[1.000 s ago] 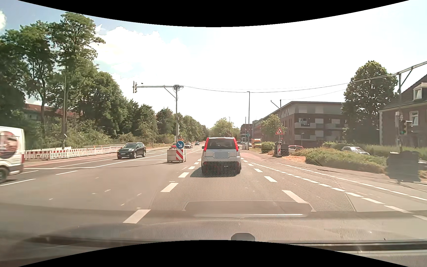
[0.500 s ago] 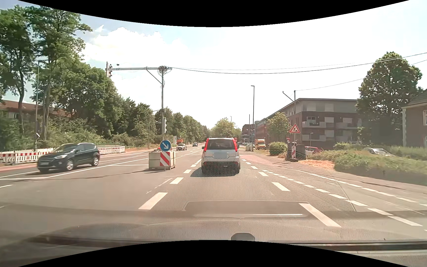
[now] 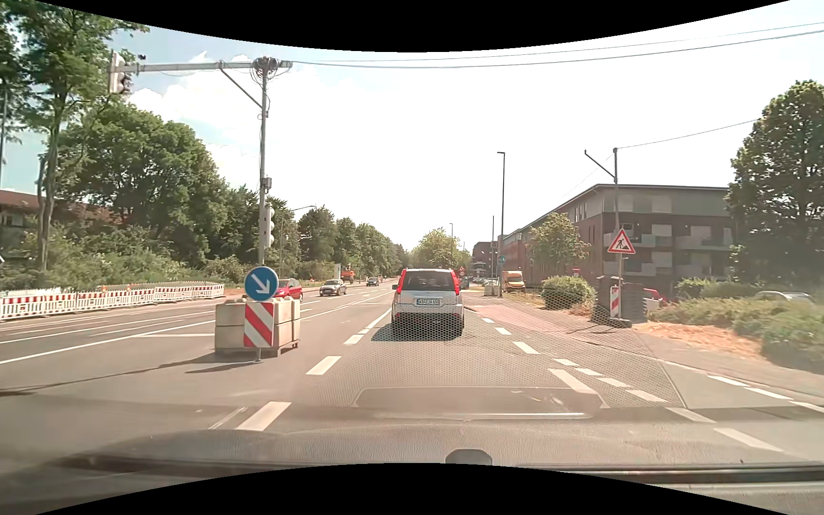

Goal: Follow the waypoints while adhering to traffic rules and regulations

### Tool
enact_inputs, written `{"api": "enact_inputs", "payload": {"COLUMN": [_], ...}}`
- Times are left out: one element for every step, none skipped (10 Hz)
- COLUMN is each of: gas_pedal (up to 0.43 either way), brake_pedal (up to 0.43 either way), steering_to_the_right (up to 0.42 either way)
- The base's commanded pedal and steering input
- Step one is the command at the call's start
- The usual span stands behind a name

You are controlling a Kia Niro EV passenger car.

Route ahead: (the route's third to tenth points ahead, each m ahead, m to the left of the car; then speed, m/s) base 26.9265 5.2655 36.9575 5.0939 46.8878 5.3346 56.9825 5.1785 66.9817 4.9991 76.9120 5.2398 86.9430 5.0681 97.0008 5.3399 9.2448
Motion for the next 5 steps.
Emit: {"api": "enact_inputs", "payload": {"gas_pedal": [0.189, 0.197, 0.197, 0.197, 0.197], "brake_pedal": [0.018, 0.018, 0.018, 0.018, 0.018], "steering_to_the_right": [-0.006, -0.006, -0.006, -0.006, -0.006]}}
